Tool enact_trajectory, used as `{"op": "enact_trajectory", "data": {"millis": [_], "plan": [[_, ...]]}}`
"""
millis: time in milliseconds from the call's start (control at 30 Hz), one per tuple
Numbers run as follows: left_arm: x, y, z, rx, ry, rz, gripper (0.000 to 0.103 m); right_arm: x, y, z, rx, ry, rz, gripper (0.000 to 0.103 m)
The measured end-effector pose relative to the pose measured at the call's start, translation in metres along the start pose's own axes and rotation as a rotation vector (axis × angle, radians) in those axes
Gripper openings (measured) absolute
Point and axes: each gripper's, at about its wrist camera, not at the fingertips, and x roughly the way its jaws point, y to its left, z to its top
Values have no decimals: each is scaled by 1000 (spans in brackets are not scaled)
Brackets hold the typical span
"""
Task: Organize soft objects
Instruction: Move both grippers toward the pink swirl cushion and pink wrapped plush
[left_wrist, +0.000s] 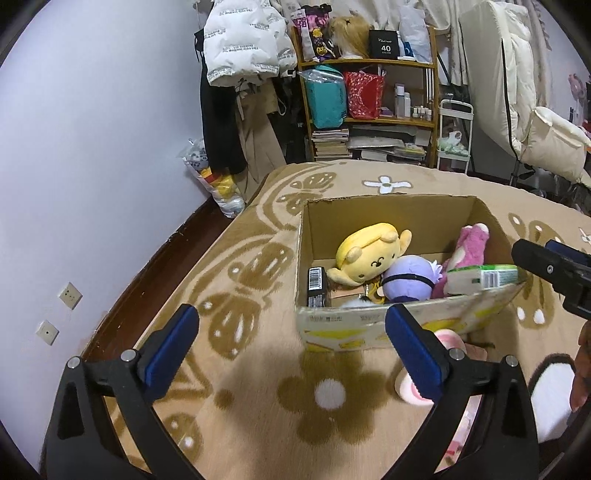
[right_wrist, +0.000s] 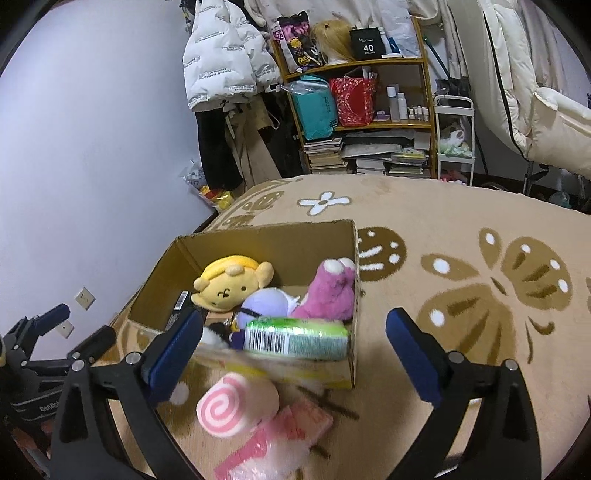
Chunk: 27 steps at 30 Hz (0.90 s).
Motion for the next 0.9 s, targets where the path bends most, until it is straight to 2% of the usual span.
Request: {"op": "enact_trajectory", "data": {"millis": [467, 900], "plan": [[-32, -12, -23, 37, -2, -18, 100, -17, -8, -24, 34, 88, -31, 103], [-24, -28, -37, 84, 43, -25, 100, 9, -4, -49, 37, 209, -22, 103]]}}
